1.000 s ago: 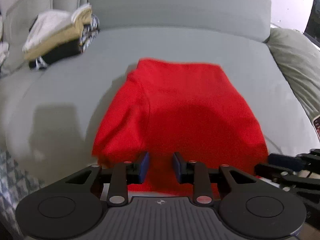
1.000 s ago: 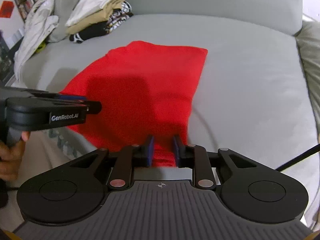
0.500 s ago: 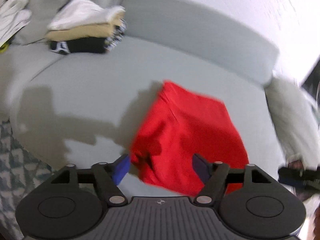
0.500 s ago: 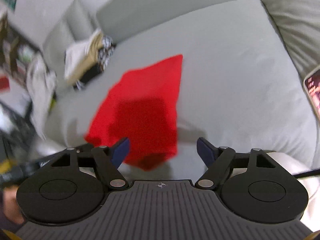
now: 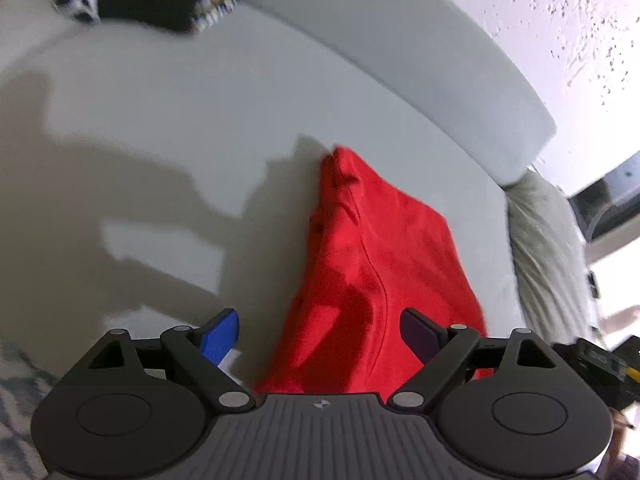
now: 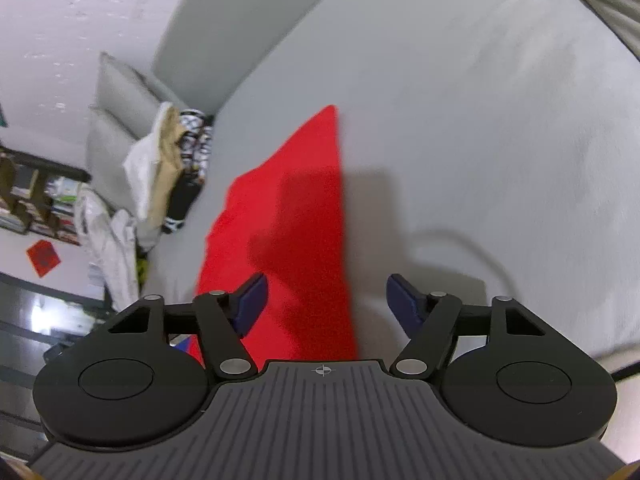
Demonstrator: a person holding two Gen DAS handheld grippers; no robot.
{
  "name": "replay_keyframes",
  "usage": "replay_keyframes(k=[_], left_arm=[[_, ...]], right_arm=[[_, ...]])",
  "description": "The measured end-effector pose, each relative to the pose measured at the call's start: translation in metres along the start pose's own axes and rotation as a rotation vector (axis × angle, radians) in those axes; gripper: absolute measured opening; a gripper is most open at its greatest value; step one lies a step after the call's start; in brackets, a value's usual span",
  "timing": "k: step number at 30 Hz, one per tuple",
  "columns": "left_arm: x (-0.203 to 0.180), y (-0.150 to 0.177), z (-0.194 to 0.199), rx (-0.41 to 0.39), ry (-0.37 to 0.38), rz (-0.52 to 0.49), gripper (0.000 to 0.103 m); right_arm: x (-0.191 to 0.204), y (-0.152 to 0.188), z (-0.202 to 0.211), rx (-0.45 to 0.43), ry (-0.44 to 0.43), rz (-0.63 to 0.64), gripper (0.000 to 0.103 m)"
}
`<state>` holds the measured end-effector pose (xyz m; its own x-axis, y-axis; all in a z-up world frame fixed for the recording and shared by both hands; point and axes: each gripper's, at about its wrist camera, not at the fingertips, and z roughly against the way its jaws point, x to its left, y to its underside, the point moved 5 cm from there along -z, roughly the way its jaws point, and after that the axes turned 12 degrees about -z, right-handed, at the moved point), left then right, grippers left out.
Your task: Fold clothes
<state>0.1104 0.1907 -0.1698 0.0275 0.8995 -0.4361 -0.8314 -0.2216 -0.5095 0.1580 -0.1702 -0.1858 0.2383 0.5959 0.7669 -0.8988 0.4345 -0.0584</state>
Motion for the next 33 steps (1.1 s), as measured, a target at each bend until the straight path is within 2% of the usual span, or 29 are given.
replay_keyframes(k=[1, 5, 8, 11, 17, 18, 20, 21, 22, 23, 24, 26, 30, 33], left_arm=[[0.0, -0.001, -0.005, 0.014, 0.042, 0.002, 0.089], [-0.007, -0.007, -0.02, 0.044, 0.21, -0.009, 0.086], [-0.011, -0.012, -0.035, 0.085, 0.205, -0.057, 0.086], [-0.011, -0.019, -0.047, 0.099, 0.253, -0.049, 0.086], [-0.014, -0.025, -0.068, 0.066, 0.285, -0.043, 0.085], [-0.015, -0.025, -0.07, 0.059, 0.279, -0.046, 0.083], [-0.017, -0.027, -0.072, 0.058, 0.238, -0.062, 0.07], [-0.018, -0.027, -0.071, 0.063, 0.199, -0.077, 0.05], [-0.021, -0.028, -0.07, 0.071, 0.153, -0.084, 0.035], [-0.024, -0.03, -0.069, 0.078, 0.107, -0.091, 0.033], [-0.029, -0.031, -0.066, 0.073, 0.088, -0.096, 0.026], [-0.051, -0.03, -0.057, 0.056, -0.005, -0.2, 0.023], [-0.117, -0.018, -0.027, -0.031, -0.197, -0.517, 0.021], [-0.153, -0.005, 0.012, -0.132, -0.224, -0.635, 0.021]], right_arm=[[-0.002, -0.003, -0.004, 0.013, -0.012, -0.015, 0.069], [-0.009, -0.015, -0.018, 0.072, -0.078, -0.079, 0.063], [-0.011, -0.022, -0.033, 0.105, -0.12, -0.128, 0.054], [-0.008, -0.029, -0.049, 0.119, -0.146, -0.157, 0.05], [0.011, -0.038, -0.084, 0.104, -0.162, -0.086, 0.049], [0.012, -0.039, -0.088, 0.098, -0.165, -0.08, 0.044], [0.014, -0.038, -0.095, 0.085, -0.161, -0.053, 0.036], [0.015, -0.037, -0.096, 0.076, -0.152, -0.045, 0.03], [0.015, -0.037, -0.097, 0.067, -0.14, -0.039, 0.021], [0.018, -0.036, -0.097, 0.056, -0.125, -0.024, 0.02], [0.02, -0.034, -0.096, 0.044, -0.109, -0.006, 0.019], [0.036, -0.024, -0.09, -0.019, -0.025, 0.101, 0.018], [0.077, 0.002, -0.063, -0.141, 0.075, 0.319, 0.016], [0.099, 0.022, -0.018, -0.228, 0.064, 0.385, 0.016]])
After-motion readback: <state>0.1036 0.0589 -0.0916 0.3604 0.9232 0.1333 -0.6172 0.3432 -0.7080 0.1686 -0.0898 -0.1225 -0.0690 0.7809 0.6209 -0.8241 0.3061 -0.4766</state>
